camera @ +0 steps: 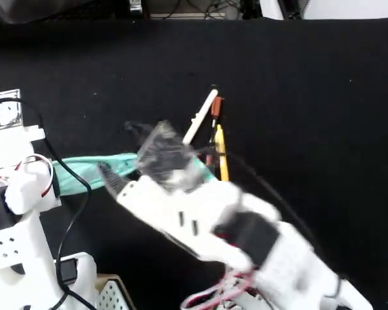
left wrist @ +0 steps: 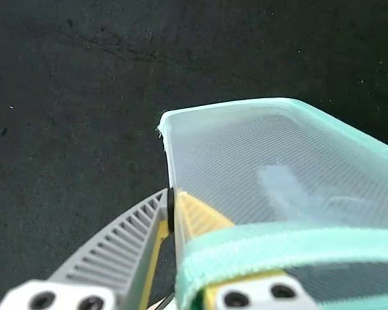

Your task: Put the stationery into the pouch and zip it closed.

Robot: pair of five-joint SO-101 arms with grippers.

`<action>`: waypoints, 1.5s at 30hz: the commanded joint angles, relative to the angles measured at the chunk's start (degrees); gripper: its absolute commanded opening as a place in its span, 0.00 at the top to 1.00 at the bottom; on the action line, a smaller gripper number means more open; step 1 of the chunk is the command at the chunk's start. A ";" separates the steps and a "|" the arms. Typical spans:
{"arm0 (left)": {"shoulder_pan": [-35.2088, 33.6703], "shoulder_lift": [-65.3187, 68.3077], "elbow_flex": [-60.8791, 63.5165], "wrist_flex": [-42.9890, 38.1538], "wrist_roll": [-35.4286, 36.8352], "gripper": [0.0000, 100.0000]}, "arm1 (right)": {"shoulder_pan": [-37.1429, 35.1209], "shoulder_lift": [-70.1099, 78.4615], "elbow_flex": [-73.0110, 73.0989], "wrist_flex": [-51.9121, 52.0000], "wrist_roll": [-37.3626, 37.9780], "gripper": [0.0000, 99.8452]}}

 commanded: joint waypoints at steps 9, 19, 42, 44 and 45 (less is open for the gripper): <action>1.27 0.62 -3.03 0.44 -3.34 0.97 | 38.51 2.07 14.46 1.05 0.62 0.91; 1.27 0.62 -3.30 0.70 -3.43 0.97 | 33.05 27.65 28.79 -17.49 8.35 0.85; 0.84 0.62 -4.26 0.79 -3.43 0.97 | 32.62 30.02 28.09 0.62 12.04 0.99; 1.01 0.62 -4.35 0.79 -3.43 0.97 | 32.70 21.93 32.04 4.84 14.15 0.99; 1.19 0.62 -4.26 0.79 -3.43 0.97 | 32.70 17.71 33.98 7.47 15.38 0.99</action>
